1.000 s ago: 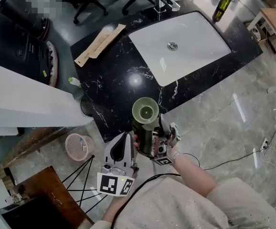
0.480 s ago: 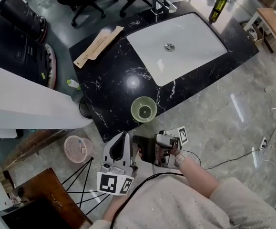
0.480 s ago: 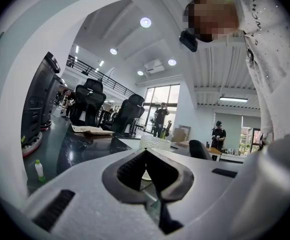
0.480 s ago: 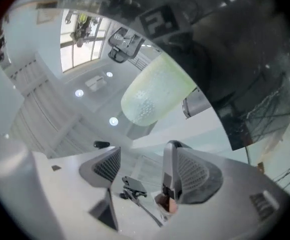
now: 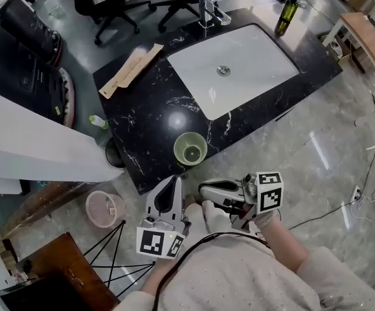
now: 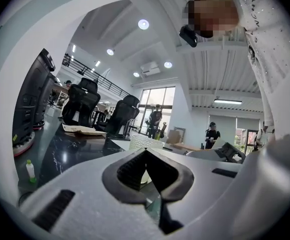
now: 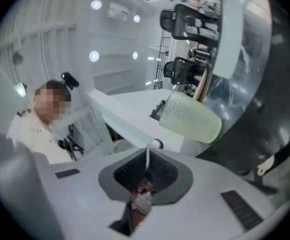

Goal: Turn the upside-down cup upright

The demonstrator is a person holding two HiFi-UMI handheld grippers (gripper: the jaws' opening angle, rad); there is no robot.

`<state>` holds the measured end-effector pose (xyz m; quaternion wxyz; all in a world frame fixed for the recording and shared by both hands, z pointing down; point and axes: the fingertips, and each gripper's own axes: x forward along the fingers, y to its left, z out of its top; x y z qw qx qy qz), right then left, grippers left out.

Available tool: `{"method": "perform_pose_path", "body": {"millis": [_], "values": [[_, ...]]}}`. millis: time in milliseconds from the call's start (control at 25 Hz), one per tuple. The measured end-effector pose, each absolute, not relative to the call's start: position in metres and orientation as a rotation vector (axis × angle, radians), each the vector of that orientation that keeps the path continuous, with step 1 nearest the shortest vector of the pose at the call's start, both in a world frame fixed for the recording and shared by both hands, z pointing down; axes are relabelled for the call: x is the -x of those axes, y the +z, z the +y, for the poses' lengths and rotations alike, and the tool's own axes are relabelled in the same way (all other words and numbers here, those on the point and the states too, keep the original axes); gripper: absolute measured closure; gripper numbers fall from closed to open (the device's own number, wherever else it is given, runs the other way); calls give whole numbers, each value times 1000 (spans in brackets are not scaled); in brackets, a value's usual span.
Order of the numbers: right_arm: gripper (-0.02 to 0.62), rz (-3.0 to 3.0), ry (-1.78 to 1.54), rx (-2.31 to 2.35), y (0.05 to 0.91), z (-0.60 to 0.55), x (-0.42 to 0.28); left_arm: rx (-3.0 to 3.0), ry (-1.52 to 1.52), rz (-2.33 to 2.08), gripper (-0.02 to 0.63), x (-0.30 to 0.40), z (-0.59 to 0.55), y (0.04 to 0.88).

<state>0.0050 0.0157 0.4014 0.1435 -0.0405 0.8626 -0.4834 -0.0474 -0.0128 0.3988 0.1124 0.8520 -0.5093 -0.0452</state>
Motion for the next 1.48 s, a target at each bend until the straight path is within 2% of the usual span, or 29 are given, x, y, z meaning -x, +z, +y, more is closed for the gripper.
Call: {"method": "perform_pose_path", "body": {"millis": [320, 560, 800, 1480], "values": [[572, 2918, -848, 752, 401, 3, -11, -2515, -144, -1485, 600, 29, -11, 401], [589, 3000, -630, 969, 404, 4, -10, -2510, -148, -1501, 600, 25, -10, 401], [589, 3016, -522, 1045, 401, 1, -15, -2511, -148, -1516, 600, 24, -8, 399], [589, 3019, -503, 1032, 401, -4, -16, -2510, -143, -1512, 600, 23, -9, 400]]}}
